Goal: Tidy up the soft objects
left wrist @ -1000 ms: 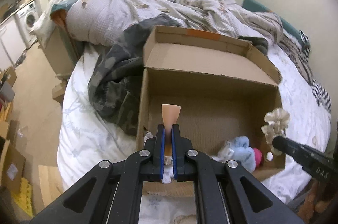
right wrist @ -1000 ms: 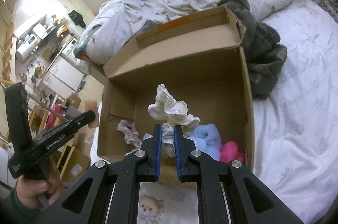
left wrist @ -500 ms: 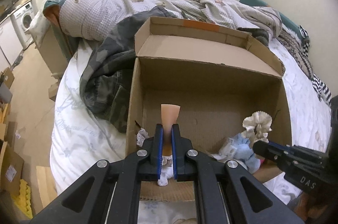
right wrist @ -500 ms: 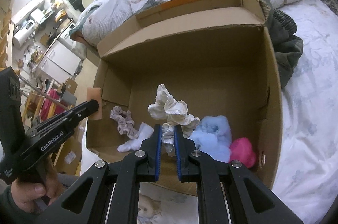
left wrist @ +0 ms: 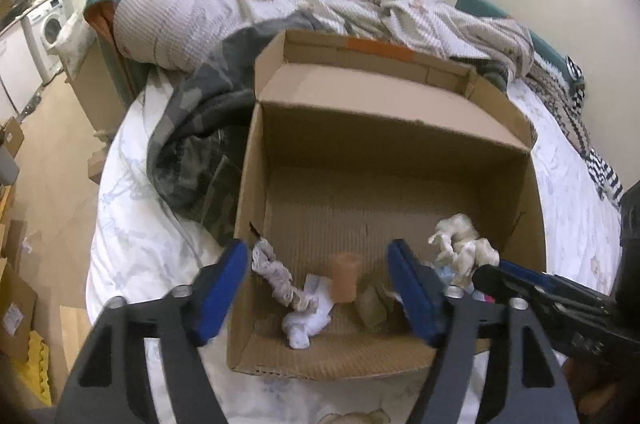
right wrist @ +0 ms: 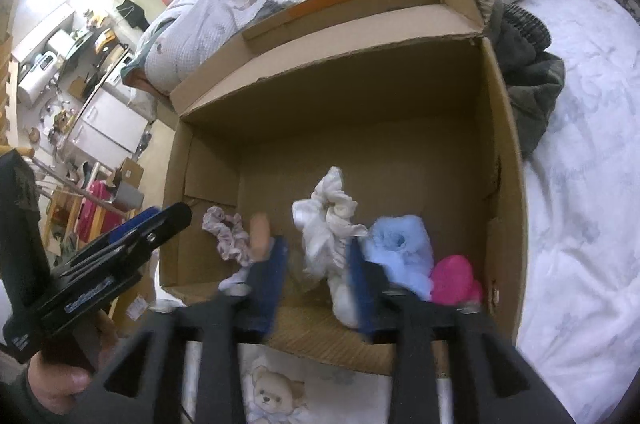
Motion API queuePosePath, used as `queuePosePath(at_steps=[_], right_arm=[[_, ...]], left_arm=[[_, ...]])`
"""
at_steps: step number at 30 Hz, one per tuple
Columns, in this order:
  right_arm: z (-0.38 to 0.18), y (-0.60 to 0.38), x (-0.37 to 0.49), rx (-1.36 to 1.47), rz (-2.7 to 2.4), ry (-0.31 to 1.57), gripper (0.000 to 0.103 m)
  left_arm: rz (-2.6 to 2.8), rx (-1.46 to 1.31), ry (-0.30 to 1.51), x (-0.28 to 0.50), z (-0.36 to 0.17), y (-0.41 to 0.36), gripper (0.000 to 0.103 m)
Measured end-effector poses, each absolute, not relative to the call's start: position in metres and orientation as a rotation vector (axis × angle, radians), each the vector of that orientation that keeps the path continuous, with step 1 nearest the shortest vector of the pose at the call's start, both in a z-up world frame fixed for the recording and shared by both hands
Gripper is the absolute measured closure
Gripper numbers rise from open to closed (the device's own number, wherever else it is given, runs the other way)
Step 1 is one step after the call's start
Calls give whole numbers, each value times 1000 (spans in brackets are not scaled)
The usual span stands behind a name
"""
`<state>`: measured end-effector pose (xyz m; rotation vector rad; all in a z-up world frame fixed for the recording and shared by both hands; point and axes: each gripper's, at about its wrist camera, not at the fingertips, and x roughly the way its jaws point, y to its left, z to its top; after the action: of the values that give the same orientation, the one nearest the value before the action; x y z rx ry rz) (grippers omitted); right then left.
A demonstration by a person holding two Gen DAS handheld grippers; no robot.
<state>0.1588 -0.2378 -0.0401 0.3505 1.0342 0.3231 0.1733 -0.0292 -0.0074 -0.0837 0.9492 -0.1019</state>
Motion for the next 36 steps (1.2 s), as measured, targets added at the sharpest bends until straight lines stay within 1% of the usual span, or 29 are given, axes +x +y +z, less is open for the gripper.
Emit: queuePosePath(at_steps=[1, 6, 8, 9, 10, 13, 15, 17, 20, 22, 27, 36], right_arm=[[-39, -239, 158, 355, 317, 1022, 28], [-30, -245, 156, 360, 295, 975, 25], [-27, -246, 156, 349, 279, 960, 17], [-25, -247, 156, 347, 270, 949, 7], [-23, -249, 155, 347, 261, 934, 1], [-16, -253, 151, 357, 242, 885, 0], [-12, -256, 147, 360, 231, 857, 0], [-9, -258, 144, 359, 219, 832, 0], [-7, -262, 141, 363, 193, 808, 0], [-5, -265, 136, 347, 178, 799, 0], [4, -273, 121, 352, 169, 774, 0], [16, -286, 88, 339, 119, 718, 0]], left_arm=[[-99, -80, 944, 173, -6, -30, 31], [-31, -40, 912, 171, -1, -28, 31], [-4, -29, 896, 168, 1, -25, 31], [9, -22, 891, 167, 3, -23, 31], [27, -14, 882, 166, 5, -22, 31], [64, -10, 851, 159, 12, -17, 31], [58, -20, 854, 158, 15, -13, 28], [56, -37, 862, 157, 17, -10, 14], [62, -71, 829, 149, 25, -3, 5], [57, -64, 812, 143, 28, -2, 1], [95, -37, 753, 123, 40, 5, 1], [76, -54, 763, 93, 45, 12, 1]])
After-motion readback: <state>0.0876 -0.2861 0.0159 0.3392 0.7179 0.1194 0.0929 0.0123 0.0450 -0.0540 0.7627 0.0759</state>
